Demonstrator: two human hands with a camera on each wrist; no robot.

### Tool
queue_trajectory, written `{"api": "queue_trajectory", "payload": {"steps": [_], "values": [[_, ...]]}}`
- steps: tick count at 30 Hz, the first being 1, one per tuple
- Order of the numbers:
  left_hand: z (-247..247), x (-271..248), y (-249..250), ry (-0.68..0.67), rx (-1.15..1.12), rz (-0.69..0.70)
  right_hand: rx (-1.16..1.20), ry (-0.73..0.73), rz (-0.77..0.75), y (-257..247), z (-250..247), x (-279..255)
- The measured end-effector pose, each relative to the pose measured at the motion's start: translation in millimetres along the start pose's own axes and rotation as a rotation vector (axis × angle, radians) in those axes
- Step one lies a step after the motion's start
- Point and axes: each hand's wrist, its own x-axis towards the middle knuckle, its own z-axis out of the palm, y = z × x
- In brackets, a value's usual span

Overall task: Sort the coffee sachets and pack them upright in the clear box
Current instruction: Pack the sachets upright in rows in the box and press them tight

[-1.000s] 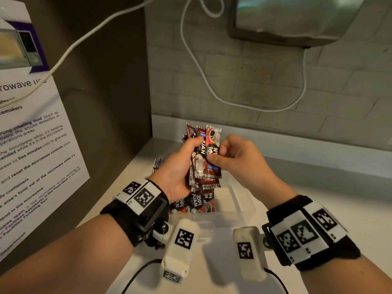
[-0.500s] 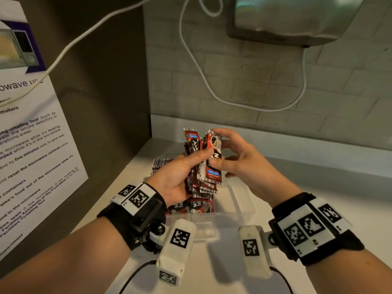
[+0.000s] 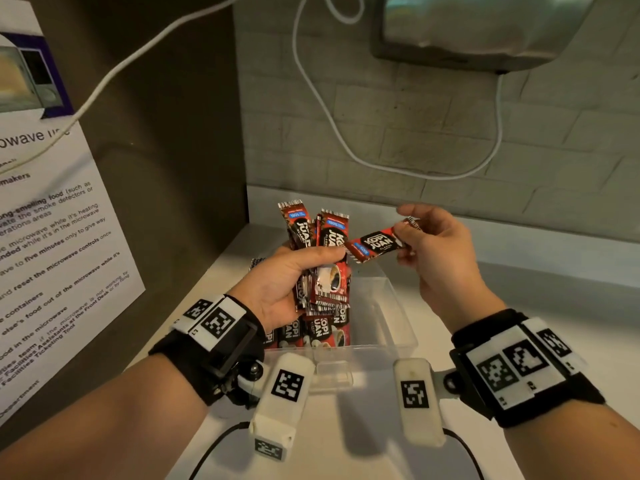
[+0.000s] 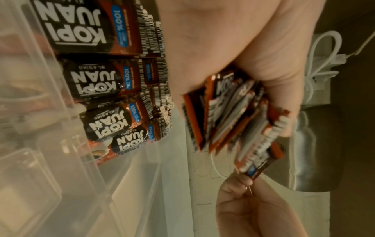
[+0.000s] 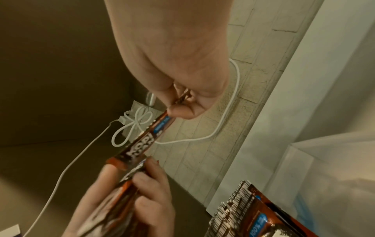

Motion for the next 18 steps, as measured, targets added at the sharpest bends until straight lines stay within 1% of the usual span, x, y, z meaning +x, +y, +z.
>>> {"api": "queue_trajectory", "payload": {"steps": [2,4,7,9,12,14,16,18], "values": [[0.7,2.8,1.8,0.047,-0.011,0.034,0.035,-0.027,0.029,-0.2,0.3,-1.4],[0.2,6.0,5.2,0.088,-0.045,0.069,0.083,-0.084,0.06,-3.0,-2.1,-3.1],[-5.3,8.8,13.1,0.141,-0.048,0.134,0.116,-0.263,0.088,-8.0,-11.2,-4.1],[-6.4,8.6,19.2,0.15,-0.011,0.17,0.009,-0.407,0.09,-10.9,-14.5,-3.2],[-0.3,8.7,24.1,0.169,0.067,0.195,-0.316,-0.586,0.062,-13.9,-11.7,-1.3],[6.0,9.7,22.7,0.174,0.114,0.189,-0.42,-0.653,0.06,-14.7,-6.4,-0.5],[11.0,10.8,19.6,0.164,0.139,0.173,-0.46,-0.709,0.087,-14.6,-1.7,0.0],[12.5,12.4,17.5,0.168,0.136,0.173,-0.491,-0.728,0.108,-13.2,-0.1,1.5]]}}
